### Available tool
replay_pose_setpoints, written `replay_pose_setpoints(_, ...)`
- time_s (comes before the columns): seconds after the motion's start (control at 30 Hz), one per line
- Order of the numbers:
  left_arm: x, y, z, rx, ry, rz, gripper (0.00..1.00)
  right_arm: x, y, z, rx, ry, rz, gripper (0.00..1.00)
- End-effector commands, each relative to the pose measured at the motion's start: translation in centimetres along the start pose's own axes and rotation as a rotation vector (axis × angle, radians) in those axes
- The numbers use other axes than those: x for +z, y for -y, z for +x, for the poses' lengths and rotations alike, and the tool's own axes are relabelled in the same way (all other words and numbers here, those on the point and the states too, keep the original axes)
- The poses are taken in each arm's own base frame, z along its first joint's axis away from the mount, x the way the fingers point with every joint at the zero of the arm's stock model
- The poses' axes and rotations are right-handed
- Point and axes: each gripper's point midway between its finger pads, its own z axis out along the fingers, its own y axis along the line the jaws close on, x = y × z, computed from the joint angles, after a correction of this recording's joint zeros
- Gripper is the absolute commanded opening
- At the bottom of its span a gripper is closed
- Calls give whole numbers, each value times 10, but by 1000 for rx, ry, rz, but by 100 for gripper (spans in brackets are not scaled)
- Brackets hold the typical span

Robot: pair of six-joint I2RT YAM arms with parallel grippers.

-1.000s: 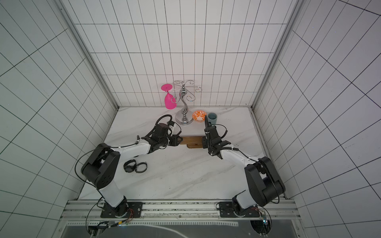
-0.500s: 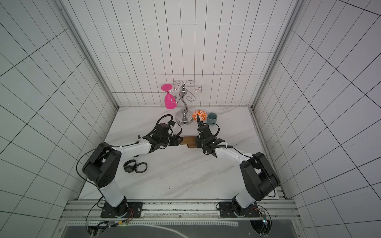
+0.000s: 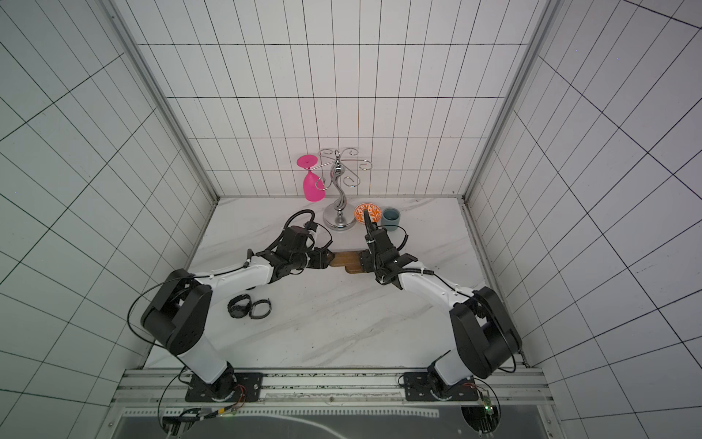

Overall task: Place watch on stand
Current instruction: Adjust the watch on the stand, then pick up the watch at the center of the board.

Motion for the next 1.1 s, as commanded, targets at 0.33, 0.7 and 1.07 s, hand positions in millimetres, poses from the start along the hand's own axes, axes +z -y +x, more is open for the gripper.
replay_pose_setpoints(0.33,-112,-67,40,-59,179,-287,66,-87,-9,3,117,149,-166,75)
replay_pose_setpoints(0.7,-125,-147,57,-265,113,-490,73,-95,-21,26,157,168,-256,73)
replay_pose_setpoints(1.07,-104,-168,59,-371,119,-497,65,-97,-29,40,130,157,-312,72)
